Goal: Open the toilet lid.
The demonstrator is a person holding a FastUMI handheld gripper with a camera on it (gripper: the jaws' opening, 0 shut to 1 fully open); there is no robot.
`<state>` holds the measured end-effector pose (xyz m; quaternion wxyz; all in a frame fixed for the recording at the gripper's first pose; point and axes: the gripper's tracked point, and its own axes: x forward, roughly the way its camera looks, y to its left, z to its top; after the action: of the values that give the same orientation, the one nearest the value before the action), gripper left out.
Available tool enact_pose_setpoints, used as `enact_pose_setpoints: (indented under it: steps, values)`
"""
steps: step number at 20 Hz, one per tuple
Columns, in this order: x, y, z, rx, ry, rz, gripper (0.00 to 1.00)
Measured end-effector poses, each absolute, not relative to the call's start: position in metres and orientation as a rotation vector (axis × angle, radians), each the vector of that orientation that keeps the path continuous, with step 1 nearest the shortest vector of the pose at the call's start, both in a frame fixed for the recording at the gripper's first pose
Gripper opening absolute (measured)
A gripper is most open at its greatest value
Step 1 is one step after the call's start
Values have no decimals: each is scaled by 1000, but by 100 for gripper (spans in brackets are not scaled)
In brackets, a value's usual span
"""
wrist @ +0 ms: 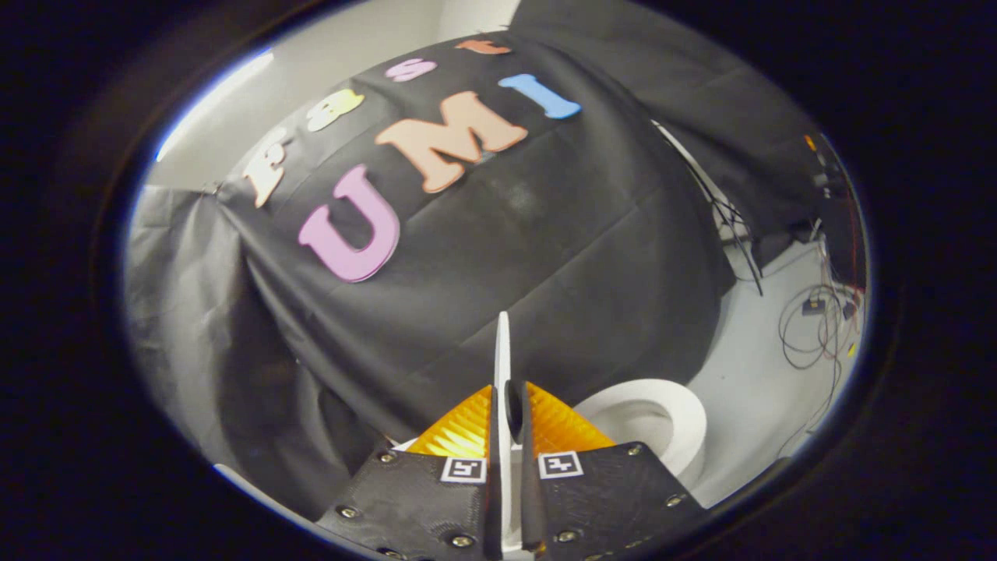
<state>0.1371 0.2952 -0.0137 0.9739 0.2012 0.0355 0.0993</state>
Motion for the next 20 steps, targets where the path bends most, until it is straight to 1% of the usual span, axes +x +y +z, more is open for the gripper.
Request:
enact_pose_setpoints:
  steps: [6, 9, 12, 15, 20]
  values:
    - [125, 332, -4, 195, 33, 281, 10]
    - [119, 346, -1, 104, 45, 282, 10]
    - [115, 372, 6, 10, 35, 325, 10]
    - [106, 390, 8, -37, 33, 338, 10]
    - [92, 445, 16, -164, 8, 428, 10]
